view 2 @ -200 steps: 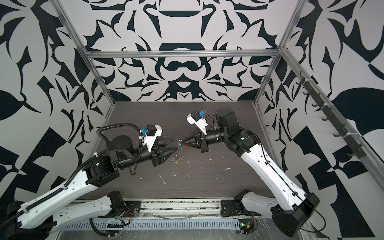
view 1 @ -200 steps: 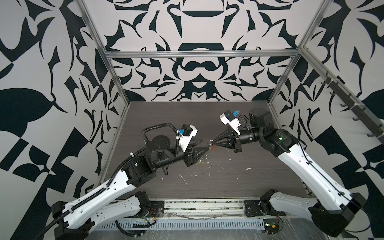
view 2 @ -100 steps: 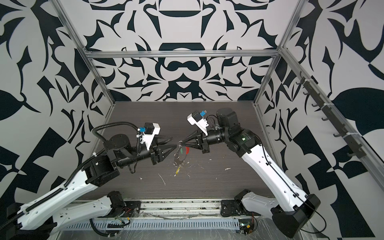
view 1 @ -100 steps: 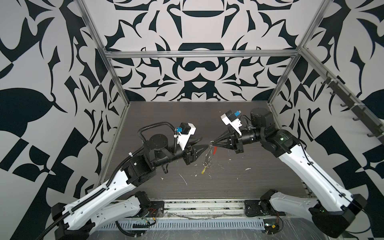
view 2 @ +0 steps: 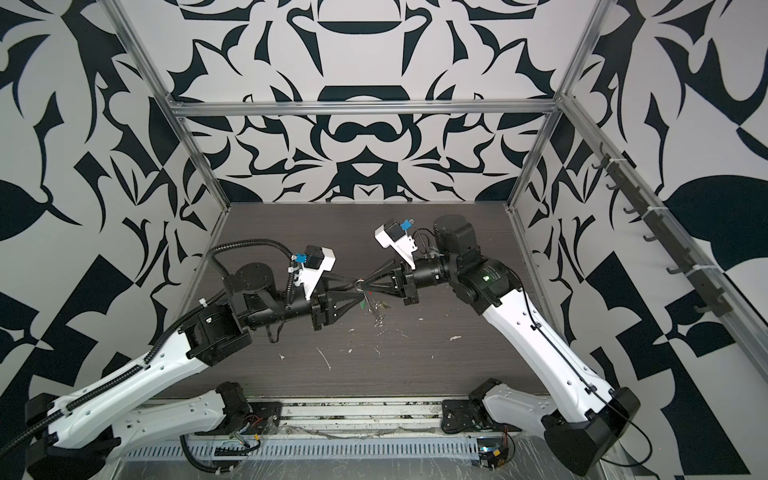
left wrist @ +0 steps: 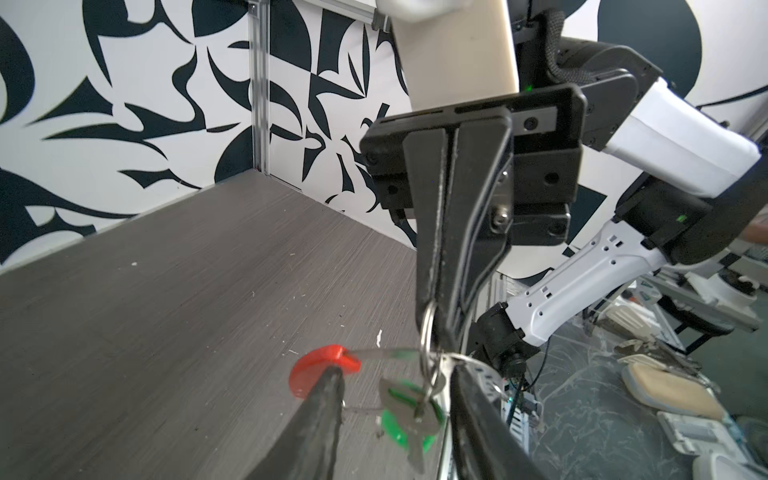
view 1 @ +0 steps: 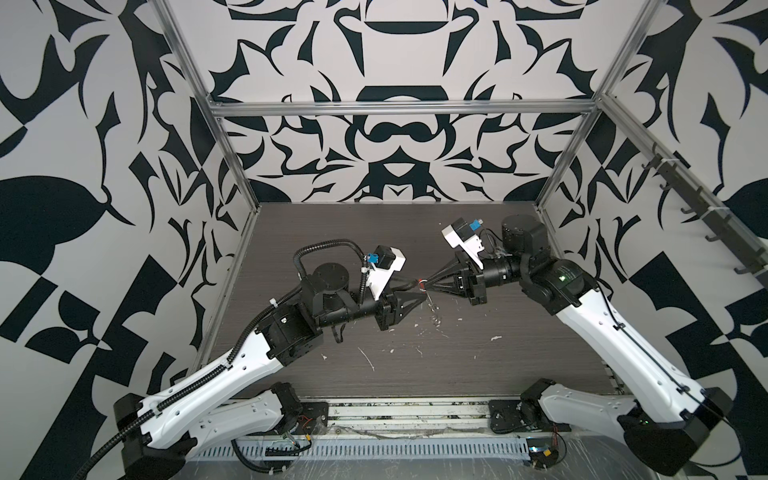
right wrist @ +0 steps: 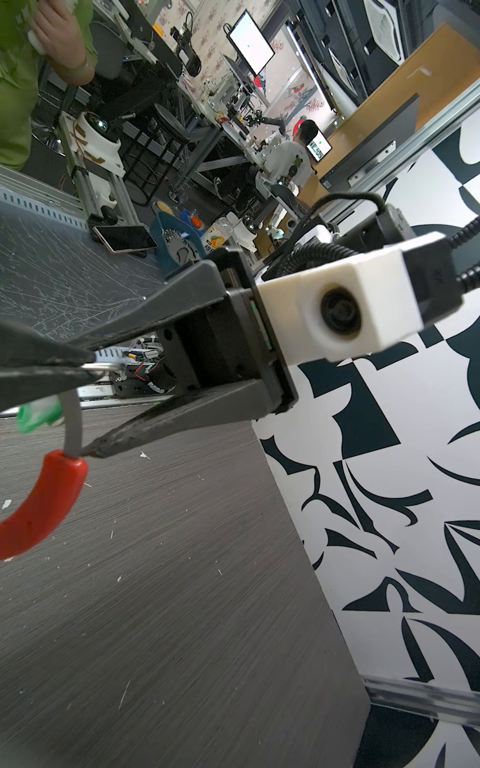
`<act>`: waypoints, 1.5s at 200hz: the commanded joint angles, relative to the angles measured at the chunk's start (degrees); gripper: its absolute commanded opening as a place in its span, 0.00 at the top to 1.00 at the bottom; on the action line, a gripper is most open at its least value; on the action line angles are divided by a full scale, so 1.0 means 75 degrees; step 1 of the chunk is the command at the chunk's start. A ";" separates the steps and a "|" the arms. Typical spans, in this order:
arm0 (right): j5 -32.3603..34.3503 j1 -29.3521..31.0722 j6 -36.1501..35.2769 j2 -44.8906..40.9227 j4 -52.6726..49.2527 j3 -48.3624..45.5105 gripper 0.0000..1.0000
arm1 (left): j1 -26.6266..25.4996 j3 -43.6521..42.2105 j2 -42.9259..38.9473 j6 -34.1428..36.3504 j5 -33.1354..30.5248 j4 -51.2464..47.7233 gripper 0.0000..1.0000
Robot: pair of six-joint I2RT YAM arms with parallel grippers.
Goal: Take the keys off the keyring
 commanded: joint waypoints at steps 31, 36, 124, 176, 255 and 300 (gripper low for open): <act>-0.0312 0.0046 0.0244 -0.0116 0.0645 -0.0163 1.00 | 0.0097 0.0229 -0.0052 0.0019 0.0122 0.0382 0.74; -0.0311 0.0047 0.0257 -0.0114 0.0660 -0.0175 1.00 | 0.0096 0.0237 -0.0037 0.0013 0.0112 0.0368 0.77; -0.0201 0.0102 0.0615 -0.0194 0.1043 -0.0444 1.00 | 0.0124 0.0278 -0.0089 -0.0093 -0.0241 0.0163 1.00; 0.0214 0.0127 0.1225 -0.0376 0.1601 -0.0812 1.00 | 0.0118 0.0280 -0.0025 -0.0227 -0.0511 -0.0066 0.87; 0.2332 0.0196 0.2624 -0.0640 0.2527 -0.1219 1.00 | 0.0119 -0.0284 -0.0257 -0.0915 -0.1149 0.0171 0.37; 0.3071 0.0445 0.2904 -0.0601 0.2800 -0.1125 1.00 | 0.0117 -0.0357 -0.0136 -0.1070 -0.1057 0.0225 0.35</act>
